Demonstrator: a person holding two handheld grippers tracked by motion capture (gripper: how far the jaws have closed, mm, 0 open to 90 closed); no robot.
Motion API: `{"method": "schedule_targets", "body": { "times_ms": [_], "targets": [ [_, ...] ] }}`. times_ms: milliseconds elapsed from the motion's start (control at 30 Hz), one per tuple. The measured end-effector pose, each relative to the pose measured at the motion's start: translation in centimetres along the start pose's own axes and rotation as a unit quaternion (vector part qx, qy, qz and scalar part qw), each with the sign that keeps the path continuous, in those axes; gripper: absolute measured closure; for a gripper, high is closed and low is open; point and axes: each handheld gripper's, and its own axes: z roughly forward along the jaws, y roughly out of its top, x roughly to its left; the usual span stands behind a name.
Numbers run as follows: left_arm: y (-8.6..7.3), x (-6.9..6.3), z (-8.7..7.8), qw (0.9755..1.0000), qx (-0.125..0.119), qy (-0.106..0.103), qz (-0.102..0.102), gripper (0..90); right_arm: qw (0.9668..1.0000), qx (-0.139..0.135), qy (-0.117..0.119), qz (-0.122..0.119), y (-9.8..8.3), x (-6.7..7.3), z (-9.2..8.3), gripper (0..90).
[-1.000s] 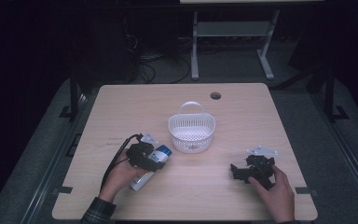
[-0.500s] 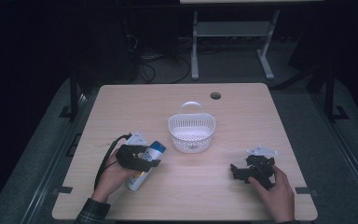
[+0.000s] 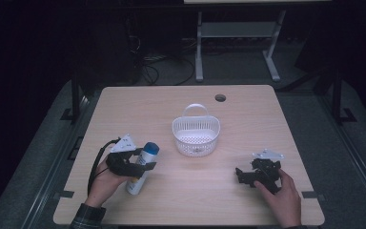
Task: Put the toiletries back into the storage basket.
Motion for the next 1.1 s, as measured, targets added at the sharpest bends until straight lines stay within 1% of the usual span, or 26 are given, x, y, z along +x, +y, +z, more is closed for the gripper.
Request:
{"method": "schedule_targets", "body": {
  "times_ms": [233, 433, 600, 700, 767, 1000, 1100],
  "targets": [
    [-0.3, 0.1, -1.3, 0.9991, -0.041, -0.008, -0.003, 32.8, 1.0000, 0.000, 0.000, 0.000, 0.0, 0.0, 0.0, 0.0],
    [-0.7, 0.0, -2.2, 0.9976, -0.068, -0.006, 0.007, 32.9, 1.0000, 0.000, 0.000, 0.000, 0.0, 0.0, 0.0, 0.0],
    [-0.9, 0.0, -2.4, 0.9965, -0.083, -0.008, 0.007, 33.0, 1.0000, 0.000, 0.000, 0.000, 0.0, 0.0, 0.0, 0.0],
    [-0.9, 0.0, -2.6, 0.9959, -0.090, -0.004, 0.008, 33.0, 1.0000, 0.000, 0.000, 0.000, 0.0, 0.0, 0.0, 0.0],
    [-0.9, 0.1, -2.7, 0.9952, -0.098, -0.003, 0.005, 33.0, 1.0000, 0.000, 0.000, 0.000, 0.0, 0.0, 0.0, 0.0],
    [-0.4, 0.2, -3.3, 0.9930, -0.118, -0.002, 0.003, 33.1, 1.0000, 0.000, 0.000, 0.000, 0.0, 0.0, 0.0, 0.0],
    [-0.1, 0.2, -3.4, 0.9926, -0.121, -0.002, 0.004, 33.1, 1.0000, 0.000, 0.000, 0.000, 0.0, 0.0, 0.0, 0.0]
  ]
}}
